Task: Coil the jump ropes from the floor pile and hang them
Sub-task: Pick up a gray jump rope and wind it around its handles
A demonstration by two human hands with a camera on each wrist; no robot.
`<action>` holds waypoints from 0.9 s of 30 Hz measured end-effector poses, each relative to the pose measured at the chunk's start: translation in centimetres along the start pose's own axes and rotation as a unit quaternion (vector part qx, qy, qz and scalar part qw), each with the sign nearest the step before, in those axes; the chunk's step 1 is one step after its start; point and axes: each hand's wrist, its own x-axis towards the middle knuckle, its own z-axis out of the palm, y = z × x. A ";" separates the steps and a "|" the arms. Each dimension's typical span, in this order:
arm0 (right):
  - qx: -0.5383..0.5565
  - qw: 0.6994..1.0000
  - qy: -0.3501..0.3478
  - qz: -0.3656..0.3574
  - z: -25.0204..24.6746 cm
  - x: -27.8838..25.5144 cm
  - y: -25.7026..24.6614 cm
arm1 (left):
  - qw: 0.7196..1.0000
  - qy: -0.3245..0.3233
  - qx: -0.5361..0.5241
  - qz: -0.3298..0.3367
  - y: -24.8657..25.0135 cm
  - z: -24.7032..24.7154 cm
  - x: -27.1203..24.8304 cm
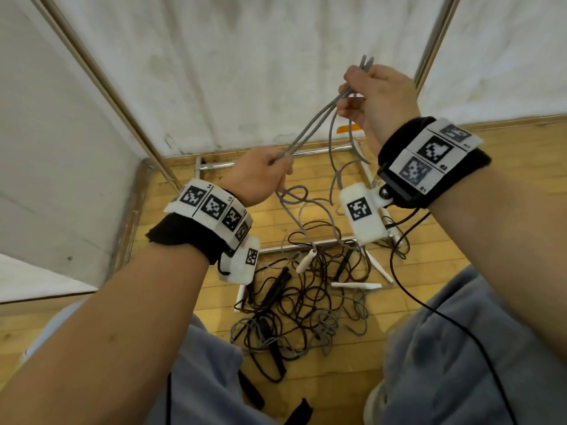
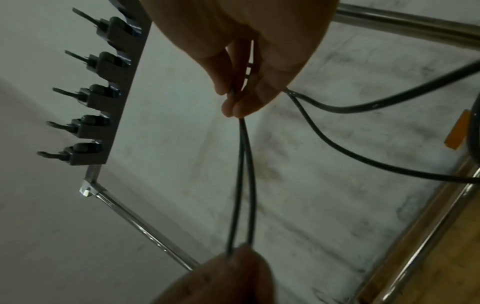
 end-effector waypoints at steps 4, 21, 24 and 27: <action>-0.027 0.999 0.016 0.013 -0.2 0.5 1.2 | 0.997 0.032 -0.070 -0.019 -0.2 -1.0 0.0; -0.015 0.997 0.031 0.070 -0.3 2.2 3.2 | 0.990 -0.084 -0.037 -0.110 -2.0 -0.8 0.2; -0.181 0.959 -0.154 0.155 0.3 0.8 4.2 | 0.985 -0.008 -0.150 -0.089 -1.5 -1.1 0.5; -0.287 0.861 -0.376 0.185 1.3 -1.6 5.4 | 0.971 0.064 -0.213 -0.090 -0.9 -1.4 0.9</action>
